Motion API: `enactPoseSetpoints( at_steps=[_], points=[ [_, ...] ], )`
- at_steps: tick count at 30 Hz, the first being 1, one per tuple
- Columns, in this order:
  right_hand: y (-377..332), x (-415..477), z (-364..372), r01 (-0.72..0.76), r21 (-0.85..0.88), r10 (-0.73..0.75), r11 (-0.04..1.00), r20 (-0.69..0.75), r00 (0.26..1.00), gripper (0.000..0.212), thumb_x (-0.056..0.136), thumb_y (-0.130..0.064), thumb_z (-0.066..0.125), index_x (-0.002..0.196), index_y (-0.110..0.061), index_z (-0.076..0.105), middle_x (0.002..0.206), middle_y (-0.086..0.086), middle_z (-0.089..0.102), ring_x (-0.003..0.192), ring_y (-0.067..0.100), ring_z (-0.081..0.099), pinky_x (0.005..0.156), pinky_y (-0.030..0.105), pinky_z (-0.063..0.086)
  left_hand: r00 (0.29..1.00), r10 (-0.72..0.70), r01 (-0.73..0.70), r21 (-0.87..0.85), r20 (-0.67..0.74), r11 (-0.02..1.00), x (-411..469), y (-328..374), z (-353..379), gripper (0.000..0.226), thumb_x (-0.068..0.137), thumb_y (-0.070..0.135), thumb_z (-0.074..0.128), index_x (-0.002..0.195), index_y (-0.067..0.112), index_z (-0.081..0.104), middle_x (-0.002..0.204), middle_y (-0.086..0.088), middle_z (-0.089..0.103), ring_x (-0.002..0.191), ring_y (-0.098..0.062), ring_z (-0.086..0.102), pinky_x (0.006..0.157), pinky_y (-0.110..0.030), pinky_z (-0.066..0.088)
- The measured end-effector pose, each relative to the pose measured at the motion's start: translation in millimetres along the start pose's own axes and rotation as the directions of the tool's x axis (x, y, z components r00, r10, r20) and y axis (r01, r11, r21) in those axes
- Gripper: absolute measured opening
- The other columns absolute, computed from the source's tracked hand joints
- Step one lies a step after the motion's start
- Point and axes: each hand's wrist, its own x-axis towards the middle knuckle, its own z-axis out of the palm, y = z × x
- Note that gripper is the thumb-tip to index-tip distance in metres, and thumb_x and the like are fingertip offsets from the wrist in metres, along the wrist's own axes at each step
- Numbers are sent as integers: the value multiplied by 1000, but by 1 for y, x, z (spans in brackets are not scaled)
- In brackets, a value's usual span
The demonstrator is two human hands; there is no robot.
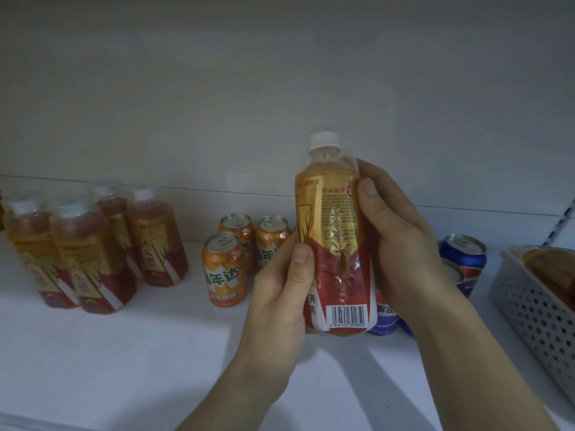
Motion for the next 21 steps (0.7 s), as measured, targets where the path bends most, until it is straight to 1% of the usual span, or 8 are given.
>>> enactPoseSetpoints(
  at_steps=[4,6,9,11,13,15,18,21],
  points=[
    [-7,-5,4,2,-53,-4,999,-42,999,37,99,-40,54,133,-27,61,107,1,77,94,15,77,73,23,59,998,-38,37,-27,-43,999,0,2,7,28,81,52,52,93,45,76,102,1,78,96,-21,76,74,-50,63],
    [-12,-9,4,43,-124,-51,991,-62,997,36,101,-38,49,133,-26,60,105,-4,76,90,10,76,70,20,59,995,-57,51,-81,-77,995,0,4,13,28,80,52,55,95,42,76,104,-1,78,96,-22,76,69,-49,63],
    [-19,-21,1,83,-163,-91,983,-46,995,42,100,-49,56,134,-24,59,112,-4,75,100,13,74,80,25,61,992,-71,50,-198,-101,979,2,9,23,32,84,49,65,110,31,74,113,-6,76,103,-26,74,79,-55,60],
    [-21,-32,-9,127,-248,-128,960,12,992,53,91,-48,70,138,-27,56,124,-8,71,114,11,70,91,28,59,992,-89,63,-276,-85,959,0,13,31,41,88,43,57,122,23,67,120,-12,73,109,-31,71,87,-61,57],
    [-22,-47,-19,137,-386,-115,912,81,990,76,78,-40,83,145,-31,49,131,-18,66,120,5,66,92,25,58,994,-99,79,-318,-47,945,-2,16,38,46,90,39,53,129,17,62,124,-17,70,112,-33,69,92,-57,56],
    [-21,-65,-27,138,-483,-102,864,100,990,93,69,-32,92,148,-35,44,129,-20,65,117,7,68,92,29,59,994,-102,87,-322,-32,943,-6,18,47,45,88,35,56,129,16,61,122,-16,71,110,-30,71,93,-49,57],
    [-20,-90,-40,180,-578,-230,796,-14,973,92,67,-31,92,147,-37,46,126,-18,68,114,10,69,94,37,59,995,-97,99,-252,21,963,-15,18,66,44,85,31,60,129,21,58,120,-10,73,110,-26,72,90,-44,59],
    [-27,-109,-61,195,-639,-338,744,-107,935,94,66,-32,92,149,-28,49,128,-19,68,118,8,68,95,31,58,983,-129,146,-129,129,981,-22,19,81,40,91,37,60,129,24,59,121,-8,73,109,-24,72,86,-44,59]
  ],
)
